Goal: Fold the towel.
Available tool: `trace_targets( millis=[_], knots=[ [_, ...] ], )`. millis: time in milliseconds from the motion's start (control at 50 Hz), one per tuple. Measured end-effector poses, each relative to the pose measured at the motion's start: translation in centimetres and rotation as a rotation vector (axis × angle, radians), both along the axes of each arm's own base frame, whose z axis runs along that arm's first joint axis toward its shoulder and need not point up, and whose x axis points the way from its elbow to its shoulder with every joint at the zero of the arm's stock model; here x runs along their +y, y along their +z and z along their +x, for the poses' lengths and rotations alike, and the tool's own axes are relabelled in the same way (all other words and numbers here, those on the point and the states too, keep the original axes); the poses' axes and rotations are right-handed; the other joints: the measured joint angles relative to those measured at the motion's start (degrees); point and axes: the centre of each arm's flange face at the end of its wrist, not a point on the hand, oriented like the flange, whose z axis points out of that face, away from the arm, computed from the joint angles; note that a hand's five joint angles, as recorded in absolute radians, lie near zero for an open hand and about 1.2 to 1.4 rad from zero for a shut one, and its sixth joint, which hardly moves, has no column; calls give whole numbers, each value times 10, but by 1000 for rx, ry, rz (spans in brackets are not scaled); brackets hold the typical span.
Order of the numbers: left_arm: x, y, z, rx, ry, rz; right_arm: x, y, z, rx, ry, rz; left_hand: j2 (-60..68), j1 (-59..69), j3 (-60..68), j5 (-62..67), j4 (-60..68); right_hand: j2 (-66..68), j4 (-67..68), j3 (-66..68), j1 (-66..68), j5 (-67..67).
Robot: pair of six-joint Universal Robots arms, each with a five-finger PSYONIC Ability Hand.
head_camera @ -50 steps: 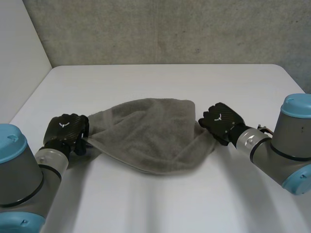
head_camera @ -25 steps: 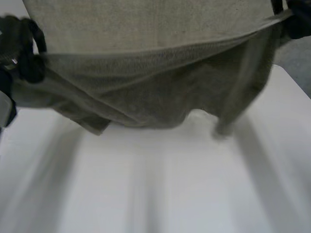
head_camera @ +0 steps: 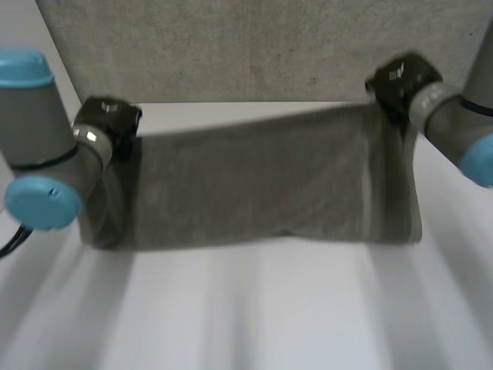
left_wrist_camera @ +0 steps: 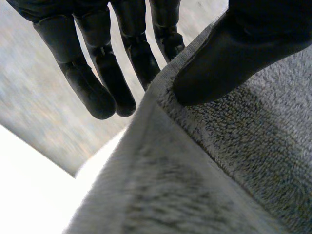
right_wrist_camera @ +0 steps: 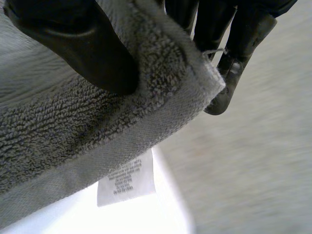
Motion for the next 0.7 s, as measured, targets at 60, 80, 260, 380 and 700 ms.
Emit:
trace_targets(
  millis=[60, 80, 260, 380, 700],
  knots=[
    [-23, 33, -13, 66, -2, -164, -27, 22, 12, -96, -40, -216, 2, 0, 0, 0, 0, 0, 0, 0, 0, 0],
    [-29, 51, -16, 110, 0, -240, -34, 32, 15, -140, -52, -295, 2, 0, 0, 0, 0, 0, 0, 0, 0, 0],
    [-25, 171, -19, 444, -15, -691, -19, 112, 9, -463, -12, -609, 2, 1, 0, 2, 0, 0, 0, 0, 0, 0],
    [-16, 159, -14, 453, -16, -648, 0, 99, 8, -465, 68, -520, 2, 2, 1, 3, 0, 0, 0, 0, 0, 3],
    [47, -35, 12, 250, -63, -207, 33, -75, -25, -243, 153, 42, 2, 2, 1, 3, 0, 0, 0, 0, 0, 3]
  ],
)
